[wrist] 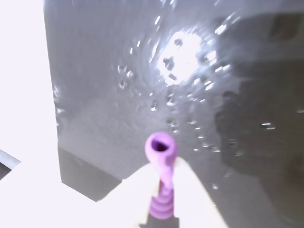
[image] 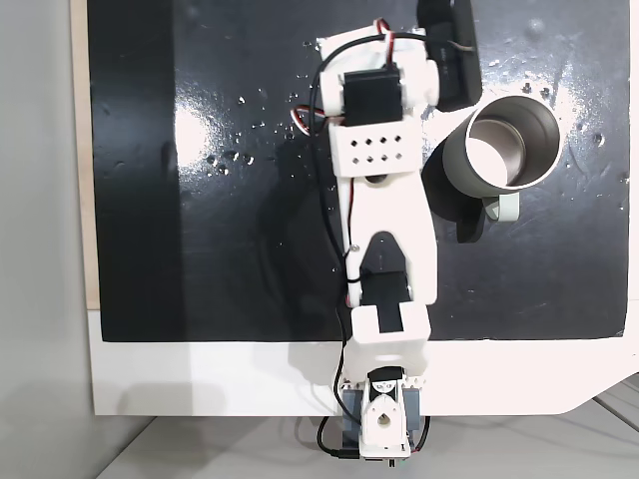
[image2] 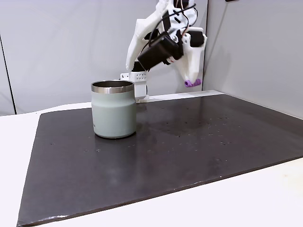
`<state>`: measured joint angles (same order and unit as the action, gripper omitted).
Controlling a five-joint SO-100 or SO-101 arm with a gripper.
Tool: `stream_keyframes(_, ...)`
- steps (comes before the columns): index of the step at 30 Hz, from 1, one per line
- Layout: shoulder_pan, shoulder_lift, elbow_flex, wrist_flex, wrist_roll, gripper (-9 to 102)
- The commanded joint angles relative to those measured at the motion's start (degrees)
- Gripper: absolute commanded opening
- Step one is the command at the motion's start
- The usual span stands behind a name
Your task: Grasp a pengrip and put it in the cup.
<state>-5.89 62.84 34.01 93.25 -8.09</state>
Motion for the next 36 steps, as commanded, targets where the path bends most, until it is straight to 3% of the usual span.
stream_keyframes(1, 5.9, 9.1, -1.8, 3.5, -4.3, 0)
stream_keyframes(17, 25.9, 21.4, 9.3, 3.7, -25.5, 0)
stream_keyframes(36, 29.6, 24.3, 17.8, -0.4, -31.5, 2)
